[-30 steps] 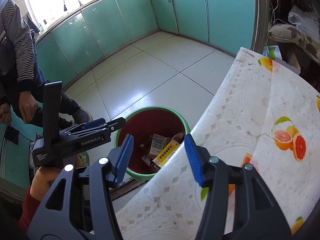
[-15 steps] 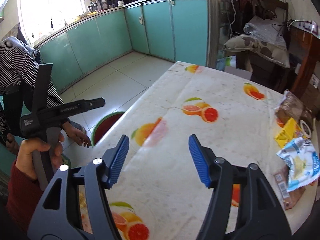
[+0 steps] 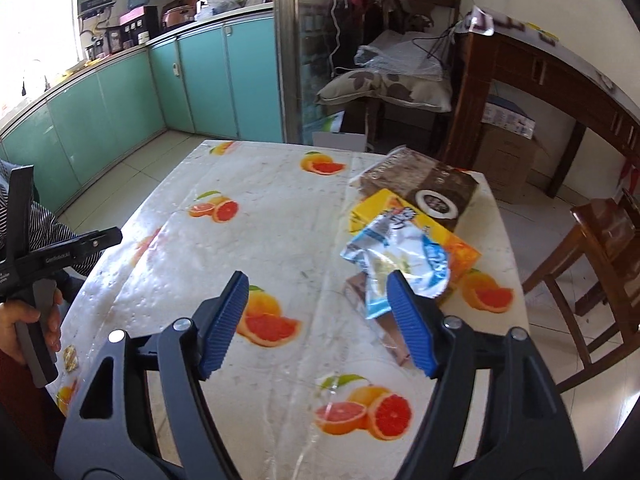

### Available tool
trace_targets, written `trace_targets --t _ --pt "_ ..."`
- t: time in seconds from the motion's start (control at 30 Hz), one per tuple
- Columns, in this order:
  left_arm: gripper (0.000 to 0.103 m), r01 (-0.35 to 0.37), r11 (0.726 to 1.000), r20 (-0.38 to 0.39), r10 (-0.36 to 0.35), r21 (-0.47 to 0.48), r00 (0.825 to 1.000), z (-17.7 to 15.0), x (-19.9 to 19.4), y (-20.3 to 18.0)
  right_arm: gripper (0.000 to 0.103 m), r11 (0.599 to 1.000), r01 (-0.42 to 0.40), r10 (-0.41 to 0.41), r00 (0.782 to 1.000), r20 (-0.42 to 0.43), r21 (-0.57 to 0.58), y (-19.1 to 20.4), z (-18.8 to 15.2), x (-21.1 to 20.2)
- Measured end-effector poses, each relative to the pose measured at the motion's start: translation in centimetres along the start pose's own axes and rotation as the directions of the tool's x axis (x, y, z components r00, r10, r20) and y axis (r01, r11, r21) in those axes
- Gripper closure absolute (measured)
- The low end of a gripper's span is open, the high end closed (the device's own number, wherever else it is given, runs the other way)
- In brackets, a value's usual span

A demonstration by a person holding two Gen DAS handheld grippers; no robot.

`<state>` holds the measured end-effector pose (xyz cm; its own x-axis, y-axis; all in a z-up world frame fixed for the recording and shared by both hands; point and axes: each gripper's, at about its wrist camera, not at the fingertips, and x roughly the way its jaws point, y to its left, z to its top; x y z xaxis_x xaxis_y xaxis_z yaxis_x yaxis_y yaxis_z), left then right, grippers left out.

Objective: Collect trash
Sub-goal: 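Move both tools back over the table toward the remaining trash, then grasp the clear plastic wrapper with the right gripper while the left gripper grasps the yellow iced-tea box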

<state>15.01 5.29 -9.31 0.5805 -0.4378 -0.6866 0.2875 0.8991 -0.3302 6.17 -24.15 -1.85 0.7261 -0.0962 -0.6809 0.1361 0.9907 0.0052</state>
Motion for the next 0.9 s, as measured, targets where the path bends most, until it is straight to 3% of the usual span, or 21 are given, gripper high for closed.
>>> trace_targets --t 0.17,0.27,0.33,0.47,0.5,0.53,0.67,0.8,0.9 --pt "0.021 0.010 0.997 -0.006 -0.009 0.072 1.000 -0.6 0.3 -2.2 0.027 0.995 0.010 -0.007 1.000 -0.030 0.099 -3.8 -0.2 1.5" --pt "0.020 0.016 0.993 -0.009 -0.015 0.119 1.000 -1.0 0.4 -3.4 0.026 0.995 0.056 -0.053 0.998 -0.040 0.078 -4.7 0.3 2.7" --pt "0.016 0.023 0.989 -0.014 -0.021 0.148 1.000 -1.2 0.5 -4.2 0.012 0.996 0.066 -0.063 0.997 -0.048 0.052 -5.4 0.8 3.2" --pt "0.015 0.041 0.978 -0.025 -0.037 0.204 0.999 -1.7 0.8 -6.0 0.011 0.997 0.042 -0.038 0.997 -0.068 0.061 -6.7 1.8 4.8" --pt "0.015 0.049 0.976 -0.029 -0.043 0.213 0.999 -1.8 0.9 -6.5 0.020 0.998 0.023 -0.018 0.996 -0.089 0.057 -6.8 1.8 5.4" --pt "0.015 0.057 0.974 -0.036 -0.051 0.220 0.998 -1.9 1.1 -7.1 0.039 0.999 0.015 -0.010 0.994 -0.109 0.047 -6.7 1.6 5.8" --pt "0.015 0.111 0.966 -0.088 -0.093 0.232 0.992 -2.2 2.7 -9.9 0.081 1.000 -0.012 0.016 0.990 -0.142 0.024 -6.3 0.8 6.6" --pt "0.015 0.196 0.948 -0.157 -0.160 0.249 0.974 -2.9 4.9 -14.1 0.093 0.999 -0.030 0.034 0.994 -0.101 0.044 -7.1 1.0 4.7" --pt "0.015 0.261 0.929 -0.199 -0.213 0.261 0.957 -3.3 6.4 -17.8 0.095 0.996 -0.017 0.023 0.998 -0.064 0.083 -8.7 1.0 3.0"
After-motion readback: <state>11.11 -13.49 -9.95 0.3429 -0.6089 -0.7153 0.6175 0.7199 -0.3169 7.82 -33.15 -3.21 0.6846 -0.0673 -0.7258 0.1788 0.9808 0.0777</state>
